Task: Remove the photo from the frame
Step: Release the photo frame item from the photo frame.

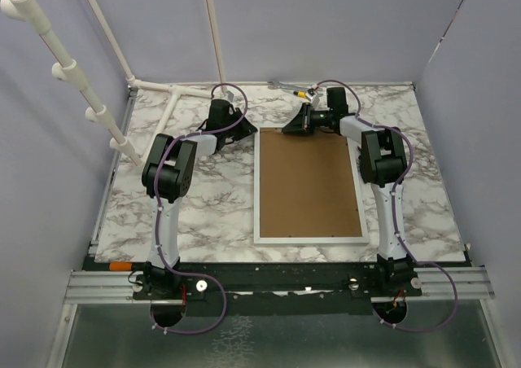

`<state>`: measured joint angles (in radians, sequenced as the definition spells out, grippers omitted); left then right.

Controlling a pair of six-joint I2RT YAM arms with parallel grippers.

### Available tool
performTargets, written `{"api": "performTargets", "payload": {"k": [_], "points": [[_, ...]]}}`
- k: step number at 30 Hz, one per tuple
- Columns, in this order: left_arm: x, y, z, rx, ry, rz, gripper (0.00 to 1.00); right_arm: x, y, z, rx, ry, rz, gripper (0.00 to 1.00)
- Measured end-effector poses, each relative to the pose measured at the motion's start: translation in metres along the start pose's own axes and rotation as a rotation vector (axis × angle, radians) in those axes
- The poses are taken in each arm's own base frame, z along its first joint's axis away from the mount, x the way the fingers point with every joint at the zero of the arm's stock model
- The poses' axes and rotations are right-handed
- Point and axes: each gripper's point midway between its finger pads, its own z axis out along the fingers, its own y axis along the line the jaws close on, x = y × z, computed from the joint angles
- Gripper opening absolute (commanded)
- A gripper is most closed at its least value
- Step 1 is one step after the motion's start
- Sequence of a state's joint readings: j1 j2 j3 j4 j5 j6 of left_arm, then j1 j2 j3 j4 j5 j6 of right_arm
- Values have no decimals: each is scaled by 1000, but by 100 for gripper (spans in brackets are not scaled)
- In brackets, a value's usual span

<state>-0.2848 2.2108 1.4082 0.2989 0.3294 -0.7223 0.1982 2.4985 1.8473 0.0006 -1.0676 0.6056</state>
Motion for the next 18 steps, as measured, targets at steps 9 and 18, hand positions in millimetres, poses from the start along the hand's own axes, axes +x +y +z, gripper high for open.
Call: {"api": "performTargets", "payload": {"k": [9,18], "points": [[0,0,0,0,1,0,18,0,-1,0,4,-1,-10,1],[0,0,0,1,0,0,17,2,-2,-2,6,0,-20,1]]}}
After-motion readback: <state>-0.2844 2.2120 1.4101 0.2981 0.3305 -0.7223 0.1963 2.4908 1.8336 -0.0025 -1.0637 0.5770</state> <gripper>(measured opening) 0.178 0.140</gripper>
